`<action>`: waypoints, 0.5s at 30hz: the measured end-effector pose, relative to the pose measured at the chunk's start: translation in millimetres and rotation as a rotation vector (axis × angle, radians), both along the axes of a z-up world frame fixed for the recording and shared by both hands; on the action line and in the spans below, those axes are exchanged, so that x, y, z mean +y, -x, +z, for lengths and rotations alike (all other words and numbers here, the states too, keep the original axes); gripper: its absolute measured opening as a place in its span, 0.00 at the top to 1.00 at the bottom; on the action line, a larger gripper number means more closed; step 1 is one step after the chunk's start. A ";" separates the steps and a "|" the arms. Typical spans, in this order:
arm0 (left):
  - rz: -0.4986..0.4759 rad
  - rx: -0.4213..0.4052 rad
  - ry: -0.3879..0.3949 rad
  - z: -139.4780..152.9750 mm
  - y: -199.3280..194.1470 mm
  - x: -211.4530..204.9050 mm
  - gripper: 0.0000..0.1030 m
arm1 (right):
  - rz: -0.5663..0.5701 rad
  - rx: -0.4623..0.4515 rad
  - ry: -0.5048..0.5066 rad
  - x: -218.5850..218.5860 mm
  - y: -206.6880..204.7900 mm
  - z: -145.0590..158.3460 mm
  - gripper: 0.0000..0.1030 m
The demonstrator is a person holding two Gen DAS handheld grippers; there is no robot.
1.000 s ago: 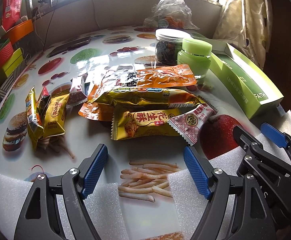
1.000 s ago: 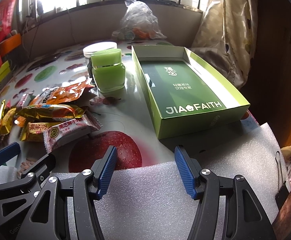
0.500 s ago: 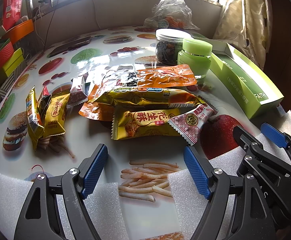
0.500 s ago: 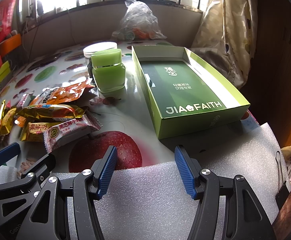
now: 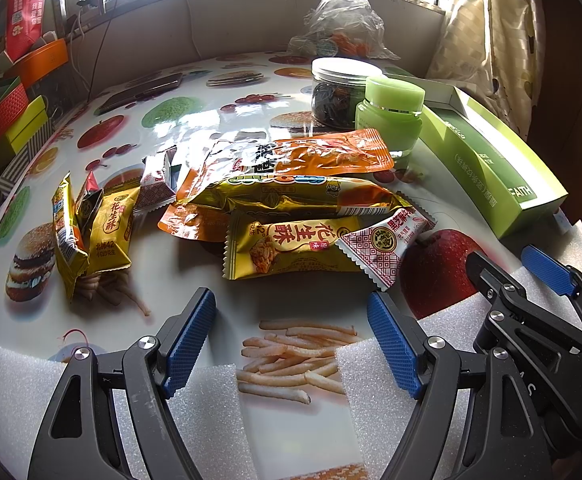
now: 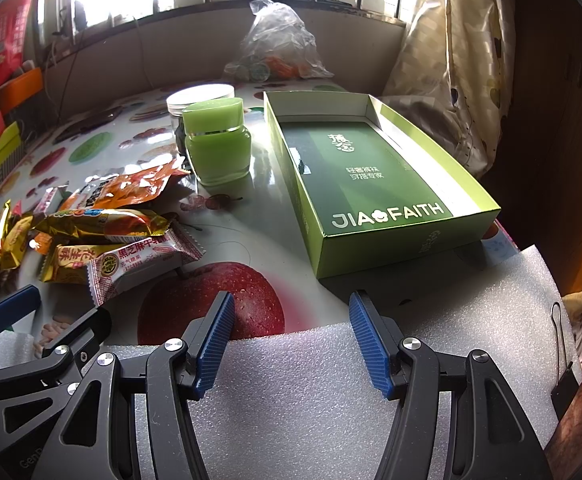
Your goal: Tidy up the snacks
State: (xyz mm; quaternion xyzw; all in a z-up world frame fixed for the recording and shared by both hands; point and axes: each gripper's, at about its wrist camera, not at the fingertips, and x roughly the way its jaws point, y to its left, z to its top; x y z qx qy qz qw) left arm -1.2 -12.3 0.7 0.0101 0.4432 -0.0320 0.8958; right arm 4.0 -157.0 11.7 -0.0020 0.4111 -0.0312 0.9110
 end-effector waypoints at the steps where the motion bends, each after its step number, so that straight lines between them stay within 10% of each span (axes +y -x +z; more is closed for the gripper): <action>1: 0.000 0.000 0.000 0.0 0.0 0.0 0.24 | 0.000 0.000 0.000 -0.2 -0.1 0.0 0.42; 15: 0.001 0.004 -0.001 0.7 1.0 0.6 0.24 | 0.008 0.005 -0.007 -0.2 -1.6 0.1 0.42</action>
